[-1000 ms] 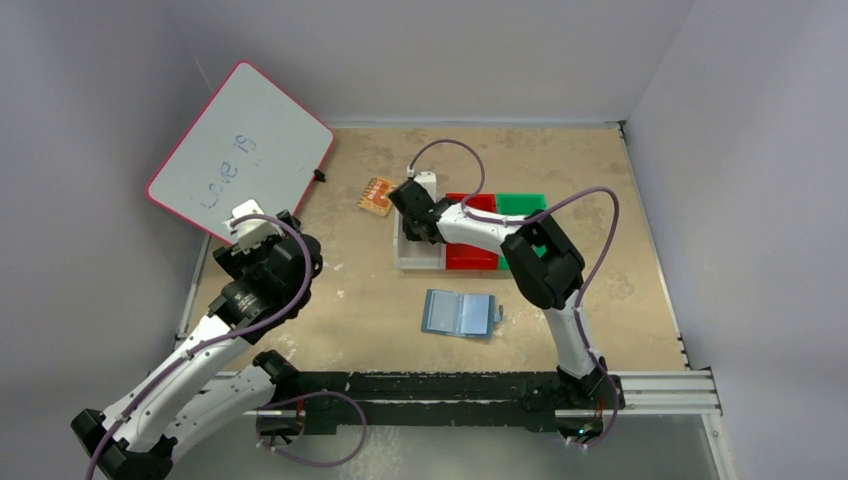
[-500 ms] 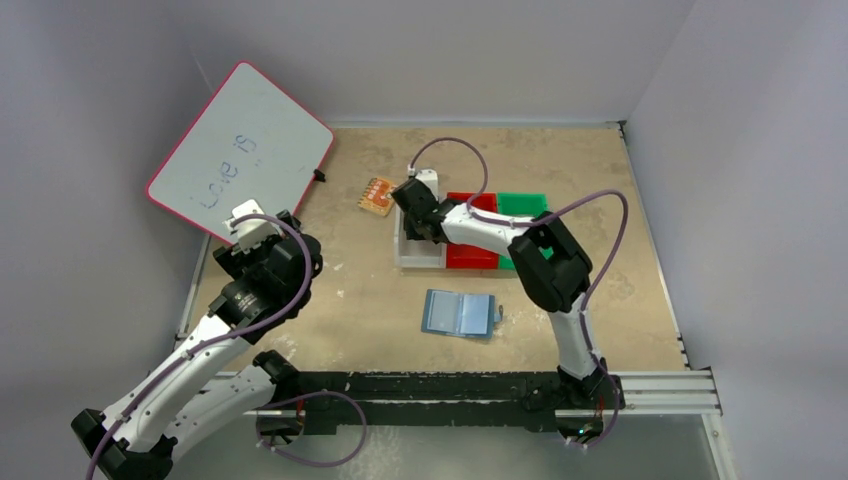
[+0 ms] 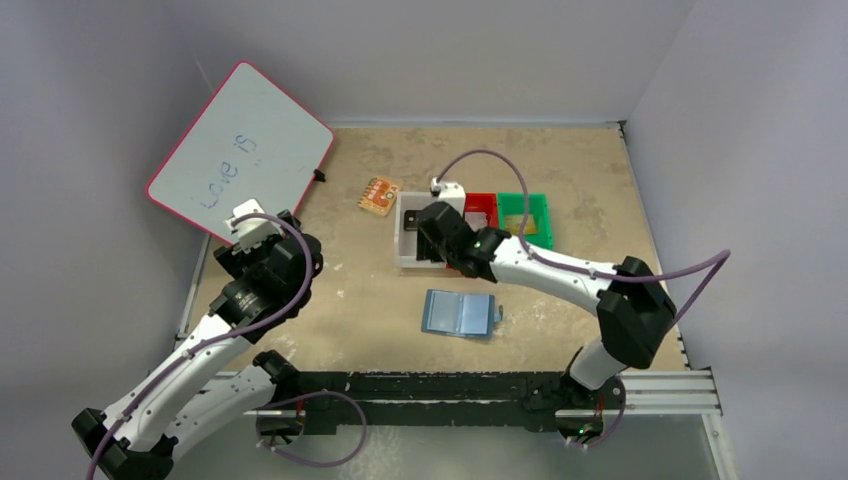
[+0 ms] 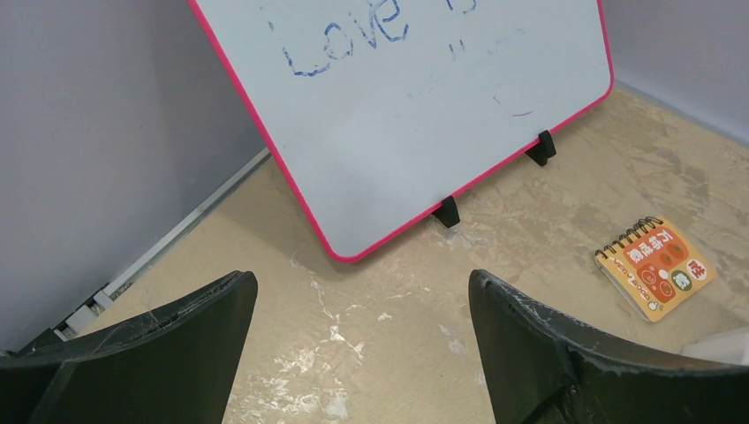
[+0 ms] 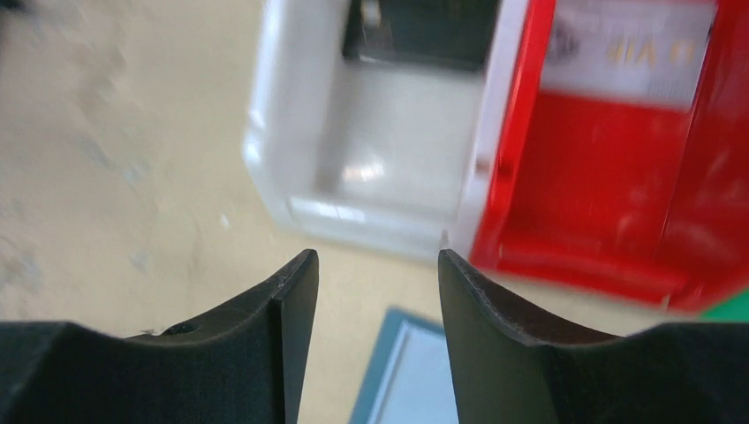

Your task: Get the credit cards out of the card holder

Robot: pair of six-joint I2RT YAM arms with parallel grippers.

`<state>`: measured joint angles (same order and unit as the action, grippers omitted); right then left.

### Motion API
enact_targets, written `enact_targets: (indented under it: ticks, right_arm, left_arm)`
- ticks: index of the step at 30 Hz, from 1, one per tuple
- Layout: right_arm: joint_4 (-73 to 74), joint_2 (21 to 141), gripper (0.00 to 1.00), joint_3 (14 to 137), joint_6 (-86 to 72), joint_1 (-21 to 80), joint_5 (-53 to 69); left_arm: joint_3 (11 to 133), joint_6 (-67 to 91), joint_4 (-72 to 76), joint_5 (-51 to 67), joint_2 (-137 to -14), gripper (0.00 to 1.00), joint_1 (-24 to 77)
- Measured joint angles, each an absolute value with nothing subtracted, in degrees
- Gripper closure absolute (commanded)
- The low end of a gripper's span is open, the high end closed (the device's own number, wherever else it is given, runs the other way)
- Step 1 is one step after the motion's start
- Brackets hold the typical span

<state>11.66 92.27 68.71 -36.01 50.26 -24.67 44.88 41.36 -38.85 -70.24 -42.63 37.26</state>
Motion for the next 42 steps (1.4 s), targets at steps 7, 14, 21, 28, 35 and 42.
enact_targets:
  ticks: [7,14,21,28,35,42]
  right_arm:
    - [17.7,90.0,0.43,56.2,-47.9,58.4,-26.0]
    - [20.3,93.6,0.44,55.4,-54.7,59.8,-26.7]
    - [21.2,95.2,0.45,54.8,-57.5,60.2,-27.3]
    - [20.3,94.6,0.56,53.5,-58.3,60.3,-27.5]
    - [19.5,93.7,0.74,52.3,-59.3,60.3,-28.0]
    - [16.3,90.5,0.83,48.8,-59.7,60.4,-26.5]
  left_arm:
    - [44.9,41.4,-38.9,-70.0,-43.2,0.09,37.3]
    - [44.9,41.4,-38.9,-69.3,-44.4,0.09,37.3]
    - [44.9,41.4,-38.9,-69.2,-44.6,0.09,37.3]
    - [44.9,41.3,-38.9,-68.8,-45.5,0.09,37.3]
    - [44.9,41.3,-38.8,-67.8,-45.6,0.09,37.2]
    - [44.9,41.2,-38.6,-61.8,-46.0,0.10,37.3]
